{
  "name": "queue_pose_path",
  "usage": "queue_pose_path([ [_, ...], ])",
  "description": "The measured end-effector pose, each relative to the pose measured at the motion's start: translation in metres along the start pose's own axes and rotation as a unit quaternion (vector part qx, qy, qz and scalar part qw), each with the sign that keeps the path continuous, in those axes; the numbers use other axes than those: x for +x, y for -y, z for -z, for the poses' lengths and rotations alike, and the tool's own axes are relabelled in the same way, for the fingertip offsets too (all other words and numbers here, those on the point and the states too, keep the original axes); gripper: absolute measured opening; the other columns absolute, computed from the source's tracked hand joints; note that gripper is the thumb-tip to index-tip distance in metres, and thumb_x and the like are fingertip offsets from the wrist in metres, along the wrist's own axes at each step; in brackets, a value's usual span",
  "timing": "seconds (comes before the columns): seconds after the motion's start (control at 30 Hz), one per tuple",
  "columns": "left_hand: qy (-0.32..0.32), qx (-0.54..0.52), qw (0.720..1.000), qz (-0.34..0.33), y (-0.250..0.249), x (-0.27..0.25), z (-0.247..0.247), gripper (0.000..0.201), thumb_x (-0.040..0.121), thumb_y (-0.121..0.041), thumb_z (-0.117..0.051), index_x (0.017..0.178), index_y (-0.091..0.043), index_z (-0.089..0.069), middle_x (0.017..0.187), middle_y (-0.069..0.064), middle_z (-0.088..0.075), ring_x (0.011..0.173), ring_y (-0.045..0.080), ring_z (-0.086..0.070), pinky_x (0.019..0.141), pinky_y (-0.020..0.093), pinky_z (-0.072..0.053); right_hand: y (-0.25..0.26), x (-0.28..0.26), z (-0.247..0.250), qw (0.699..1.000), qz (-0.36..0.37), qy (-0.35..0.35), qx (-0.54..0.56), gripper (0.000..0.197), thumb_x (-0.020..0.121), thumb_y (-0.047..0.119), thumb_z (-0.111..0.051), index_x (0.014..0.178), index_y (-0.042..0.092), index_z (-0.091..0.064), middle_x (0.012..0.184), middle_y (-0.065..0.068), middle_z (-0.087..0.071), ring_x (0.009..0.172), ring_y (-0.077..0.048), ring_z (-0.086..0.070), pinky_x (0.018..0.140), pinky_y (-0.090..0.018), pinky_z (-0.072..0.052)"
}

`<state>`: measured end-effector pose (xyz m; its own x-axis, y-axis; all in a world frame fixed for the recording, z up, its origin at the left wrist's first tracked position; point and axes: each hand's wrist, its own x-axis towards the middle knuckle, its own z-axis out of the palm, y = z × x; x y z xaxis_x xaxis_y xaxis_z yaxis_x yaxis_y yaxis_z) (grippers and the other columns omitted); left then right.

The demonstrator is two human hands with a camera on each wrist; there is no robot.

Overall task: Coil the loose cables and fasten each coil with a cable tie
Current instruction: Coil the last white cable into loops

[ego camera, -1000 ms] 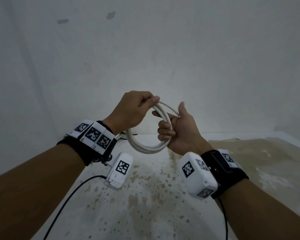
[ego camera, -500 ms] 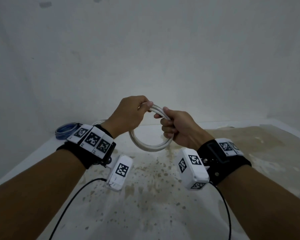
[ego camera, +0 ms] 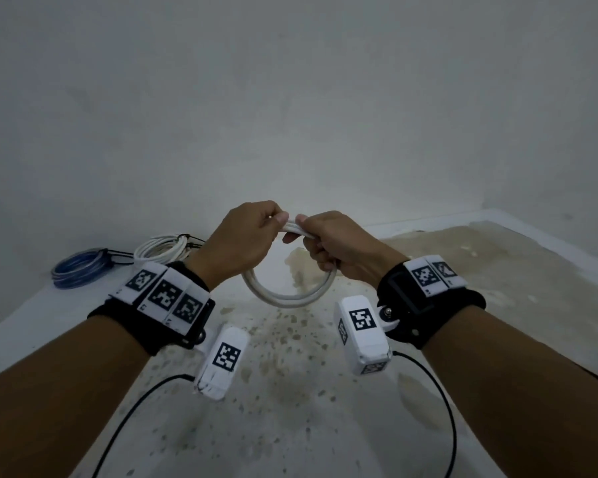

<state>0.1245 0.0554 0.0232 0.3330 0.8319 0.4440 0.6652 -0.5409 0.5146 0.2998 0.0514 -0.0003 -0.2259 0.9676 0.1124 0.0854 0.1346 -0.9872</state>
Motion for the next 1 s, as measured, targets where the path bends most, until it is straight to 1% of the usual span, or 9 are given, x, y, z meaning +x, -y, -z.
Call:
queue_pose_path([
  [0.2, -0.033, -0.067, 0.996, 0.049, -0.028, 0.001, -0.031, 0.022, 0.1, -0.024, -0.05, 0.094, -0.01, -0.066, 0.087, 0.007, -0.067, 0.085, 0.026, -0.064, 0.072, 0.04, -0.049, -0.006, -0.021, 0.025, 1.0, -0.007, -0.027, 0.007, 0.046, 0.105, 0.033, -0.042, 0.101, -0.003, -0.071, 0.049, 0.006, -0.034, 0.045, -0.011, -0.026, 0.042, -0.022, -0.026],
  [0.33, -0.005, -0.097, 0.993, 0.06, -0.05, -0.001, -0.05, 0.02, 0.098, -0.021, -0.053, 0.081, -0.014, -0.062, 0.077, 0.006, -0.065, 0.079, 0.033, -0.062, 0.056, 0.028, -0.039, -0.015, -0.047, 0.041, 0.998, -0.021, -0.05, 0.004, 0.046, 0.105, 0.033, -0.041, 0.102, -0.002, -0.071, 0.051, 0.005, -0.037, 0.043, -0.011, -0.03, 0.044, -0.022, -0.031],
  [0.43, 0.027, -0.102, 0.993, 0.051, -0.073, -0.007, -0.071, 0.02, 0.098, -0.022, -0.054, 0.082, -0.012, -0.062, 0.084, 0.014, -0.068, 0.085, 0.035, -0.065, 0.058, 0.028, -0.04, -0.022, -0.078, 0.061, 0.994, -0.04, -0.105, -0.014, 0.051, 0.104, 0.039, -0.04, 0.095, 0.001, -0.073, 0.061, -0.006, -0.059, 0.048, -0.019, -0.052, 0.051, -0.026, -0.048],
  [0.5, 0.047, -0.098, 0.993, 0.04, -0.088, -0.011, -0.087, 0.02, 0.099, -0.023, -0.054, 0.084, -0.013, -0.062, 0.086, 0.017, -0.068, 0.072, 0.032, -0.061, 0.057, 0.028, -0.039, -0.03, -0.098, 0.083, 0.975, -0.074, -0.192, -0.085, 0.057, 0.103, 0.045, -0.038, 0.088, 0.002, -0.072, 0.073, -0.012, -0.071, 0.061, -0.029, -0.066, 0.062, -0.035, -0.057],
  [0.6, 0.06, -0.09, 0.994, 0.028, -0.106, -0.016, -0.105, 0.019, 0.099, -0.025, -0.053, 0.086, -0.014, -0.062, 0.083, 0.015, -0.066, 0.057, 0.019, -0.048, 0.056, 0.028, -0.037, -0.039, -0.144, 0.131, 0.849, -0.144, -0.307, -0.405, 0.04, 0.096, 0.035, -0.048, 0.075, 0.004, -0.062, 0.079, -0.009, -0.067, 0.073, -0.031, -0.064, 0.068, -0.033, -0.053],
  [0.7, 0.066, -0.099, 0.993, 0.022, -0.122, -0.021, -0.118, 0.02, 0.099, -0.026, -0.053, 0.088, -0.012, -0.062, 0.082, 0.014, -0.066, 0.055, 0.018, -0.047, 0.056, 0.028, -0.037, -0.045, -0.193, 0.174, 0.731, -0.246, -0.27, -0.577, 0.023, 0.088, 0.016, -0.051, 0.065, 0.012, -0.054, 0.079, -0.005, -0.063, 0.075, -0.025, -0.06, 0.071, -0.029, -0.05],
  [0.8, 0.065, -0.111, 0.991, 0.019, -0.135, -0.026, -0.124, 0.02, 0.099, -0.026, -0.053, 0.089, -0.012, -0.062, 0.083, 0.011, -0.065, 0.057, 0.017, -0.047, 0.058, 0.029, -0.037, -0.053, -0.234, 0.195, 0.683, -0.335, -0.182, -0.623, 0.013, 0.086, 0.021, -0.057, 0.087, 0.013, -0.068, 0.107, -0.006, -0.069, 0.096, -0.027, -0.064, 0.084, -0.032, -0.051],
  [0.9, 0.064, -0.12, 0.991, 0.017, -0.139, -0.03, -0.124, 0.019, 0.098, -0.027, -0.053, 0.087, -0.014, -0.062, 0.083, 0.009, -0.065, 0.057, 0.016, -0.046, 0.059, 0.029, -0.036, -0.075, -0.259, 0.208, 0.621, -0.329, -0.079, -0.707, 0.051, 0.088, 0.038, -0.065, 0.132, 0.014, -0.059, 0.139, -0.009, -0.054, 0.129, -0.03, -0.051, 0.104, -0.038, -0.045],
  [1.0, 0.061, -0.135, 0.989, 0.024, -0.135, -0.032, -0.118, 0.019, 0.098, -0.026, -0.053, 0.087, -0.014, -0.062, 0.081, 0.01, -0.063, 0.054, 0.016, -0.043, 0.054, 0.028, -0.034, -0.088, -0.25, 0.212, 0.604, -0.295, -0.122, -0.73, 0.033, 0.092, 0.038, -0.059, 0.108, 0.012, -0.07, 0.12, -0.007, -0.068, 0.102, -0.024, -0.065, 0.091, -0.033, -0.054],
])
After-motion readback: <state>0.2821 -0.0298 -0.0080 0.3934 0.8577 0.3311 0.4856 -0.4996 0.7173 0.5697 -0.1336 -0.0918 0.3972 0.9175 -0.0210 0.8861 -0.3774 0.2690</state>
